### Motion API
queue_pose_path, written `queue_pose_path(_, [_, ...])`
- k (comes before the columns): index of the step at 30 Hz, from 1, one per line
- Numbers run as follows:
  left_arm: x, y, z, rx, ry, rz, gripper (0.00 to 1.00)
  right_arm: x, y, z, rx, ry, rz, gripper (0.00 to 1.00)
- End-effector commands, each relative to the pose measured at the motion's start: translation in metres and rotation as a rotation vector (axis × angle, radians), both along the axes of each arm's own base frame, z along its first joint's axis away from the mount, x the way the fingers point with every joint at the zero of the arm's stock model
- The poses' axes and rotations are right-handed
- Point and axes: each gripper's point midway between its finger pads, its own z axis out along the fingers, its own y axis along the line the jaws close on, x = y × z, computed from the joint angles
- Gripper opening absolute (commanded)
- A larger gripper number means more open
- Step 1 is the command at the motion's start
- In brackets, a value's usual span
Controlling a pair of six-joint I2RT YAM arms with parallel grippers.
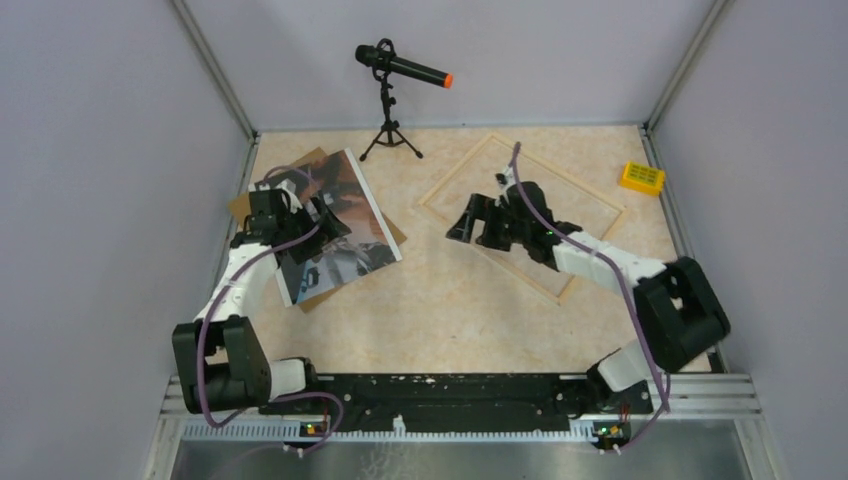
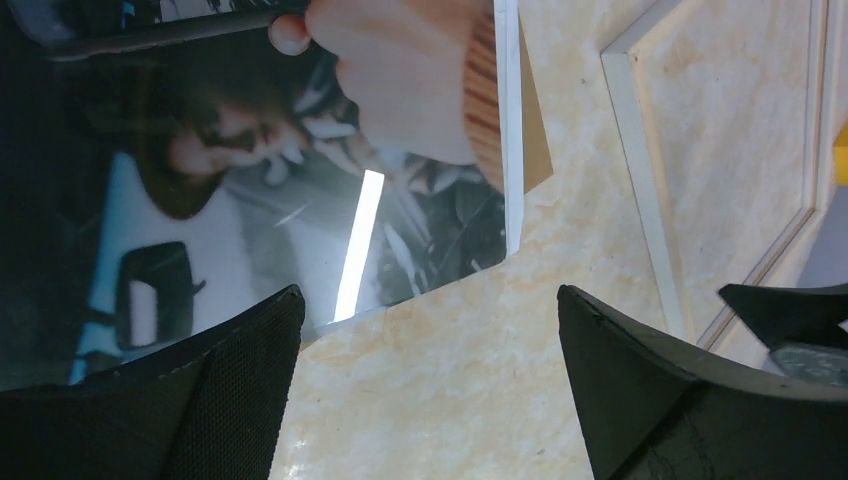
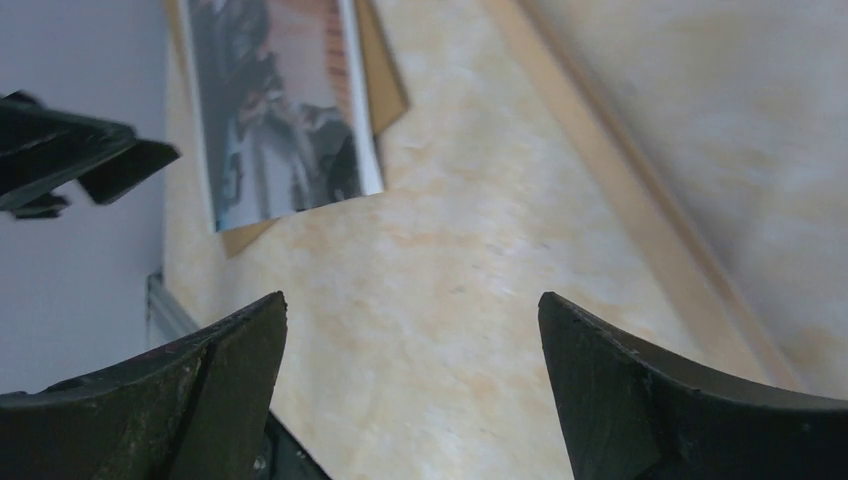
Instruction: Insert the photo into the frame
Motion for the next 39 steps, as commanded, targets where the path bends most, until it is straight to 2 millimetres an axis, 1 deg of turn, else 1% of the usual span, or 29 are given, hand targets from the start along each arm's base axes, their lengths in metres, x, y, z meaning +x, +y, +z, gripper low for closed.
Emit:
queue_pose_path(1, [0.018,-0.001,-0.005,-0.147,0.004,0.083,0.98,0.000,0.098,0.021,0.261,0.010,0.253,0.90])
queue_pose_path(3, [0.019,-0.005,-0.015,-0.199,0.045,0.065,0.98,0.002,0.127,0.011,0.273,0.046,0.298,0.86])
queue_pose_path(5, [0.019,-0.008,-0.026,-0.228,0.093,0.047,0.98,0.007,0.147,0.002,0.280,0.061,0.317,0.84])
queue_pose_path(7, [0.019,-0.005,-0.039,-0.224,0.131,0.043,0.98,0.010,0.162,-0.007,0.290,0.081,0.335,0.80])
queue_pose_path(9, [0.017,0.003,-0.050,-0.200,0.144,0.057,0.98,0.009,0.174,-0.014,0.309,0.098,0.358,0.73])
queue_pose_path(10, [0.015,0.006,-0.056,-0.191,0.154,0.063,0.98,0.009,0.178,-0.018,0.314,0.107,0.363,0.68])
queue_pose_path(12, [0.010,0.008,-0.064,-0.190,0.168,0.066,0.98,0.007,0.182,-0.026,0.320,0.119,0.373,0.58])
queue_pose_path(13, [0.009,0.008,-0.067,-0.198,0.174,0.065,0.98,0.007,0.182,-0.030,0.317,0.124,0.368,0.54])
queue_pose_path(14, [0.007,0.008,-0.069,-0.211,0.181,0.067,0.98,0.009,0.182,-0.032,0.313,0.121,0.361,0.53])
queue_pose_path(19, [0.001,0.009,-0.075,-0.236,0.203,0.074,0.98,0.015,0.185,-0.049,0.297,0.136,0.355,0.50])
queue_pose_path(26, [-0.004,0.008,-0.081,-0.261,0.225,0.067,0.98,0.019,0.191,-0.058,0.308,0.152,0.351,0.44])
queue_pose_path(31, [-0.007,0.007,-0.083,-0.285,0.232,0.067,0.98,0.019,0.193,-0.071,0.307,0.180,0.350,0.44])
queue_pose_path(39, [-0.008,0.005,-0.085,-0.301,0.238,0.062,0.98,0.016,0.202,-0.068,0.337,0.184,0.359,0.40])
